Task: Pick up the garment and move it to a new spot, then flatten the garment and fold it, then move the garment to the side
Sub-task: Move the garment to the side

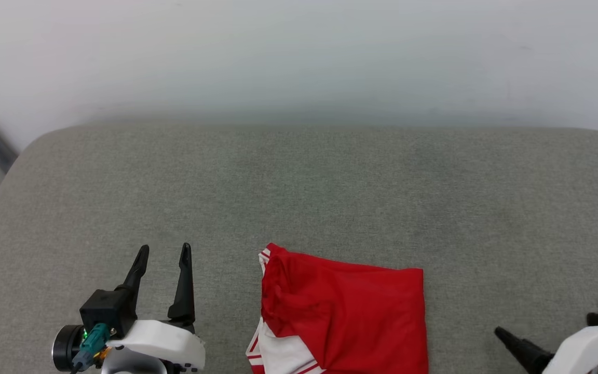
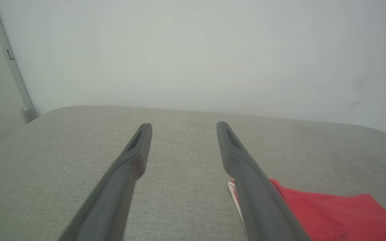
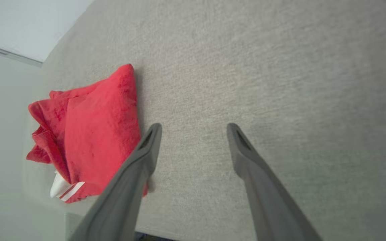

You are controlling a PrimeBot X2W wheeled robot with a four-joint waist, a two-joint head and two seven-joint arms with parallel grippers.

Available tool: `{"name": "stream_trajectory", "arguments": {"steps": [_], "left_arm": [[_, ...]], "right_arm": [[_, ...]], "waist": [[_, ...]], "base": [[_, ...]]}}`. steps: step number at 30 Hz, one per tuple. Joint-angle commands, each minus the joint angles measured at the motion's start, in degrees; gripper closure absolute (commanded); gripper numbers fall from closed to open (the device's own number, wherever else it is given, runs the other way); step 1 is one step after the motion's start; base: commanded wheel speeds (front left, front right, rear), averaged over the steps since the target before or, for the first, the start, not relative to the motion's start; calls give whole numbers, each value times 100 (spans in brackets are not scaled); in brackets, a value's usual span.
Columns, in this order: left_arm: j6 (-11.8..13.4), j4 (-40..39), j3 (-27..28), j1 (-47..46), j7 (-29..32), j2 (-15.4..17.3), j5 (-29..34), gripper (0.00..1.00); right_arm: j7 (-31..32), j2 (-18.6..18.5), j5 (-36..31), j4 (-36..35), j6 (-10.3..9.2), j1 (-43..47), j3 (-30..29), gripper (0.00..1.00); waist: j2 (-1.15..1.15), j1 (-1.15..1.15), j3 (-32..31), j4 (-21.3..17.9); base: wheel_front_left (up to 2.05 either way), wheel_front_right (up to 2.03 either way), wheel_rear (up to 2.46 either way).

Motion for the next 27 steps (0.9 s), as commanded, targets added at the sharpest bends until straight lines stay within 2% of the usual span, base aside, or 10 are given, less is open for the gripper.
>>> {"name": "stream_trajectory", "arguments": {"steps": [1,5,8,12,16,17,18,19,20,27], "left_arm": [[-30,-41,-4,-75,-30,-46,32,0],[-97,-50,-17,-191,-43,-100,78,0],[-147,-26,-27,-312,-47,-158,108,0],[-214,14,-52,-442,-52,-229,164,0],[-292,101,-87,-539,-57,-282,219,0],[-310,120,-88,-557,-58,-285,226,0],[-341,146,-80,-573,-59,-282,227,0],[-348,174,-69,-587,-60,-284,233,0],[-357,191,-64,-590,-60,-283,251,0],[-378,231,-36,-442,-55,-300,251,0]], "right_arm": [[256,74,247,148,-2,-141,34,0],[787,227,769,582,-2,-508,276,0],[931,319,1113,899,-2,-796,517,0],[841,386,1445,1294,-2,-1130,817,0],[613,295,1628,1667,-5,-1329,1055,0],[578,263,1676,1740,-6,-1361,1124,9],[537,235,1726,1795,-6,-1389,1193,60],[495,208,1782,1821,-6,-1409,1268,93],[454,176,1841,1812,-6,-1433,1366,100],[212,-210,1905,1449,-2,-1546,1948,100]], "waist": [[0,0,69,83],[0,0,265,237],[0,0,427,340],[0,0,607,470],[0,0,686,549],[0,0,693,558],[0,0,697,564],[0,0,692,565],[0,0,675,556],[0,0,481,366]], "base": [[0,0,0],[0,0,0],[0,0,0],[0,0,0],[0,0,0],[0,0,0],[0,0,0],[0,0,0],[0,0,0],[0,0,0]]}}
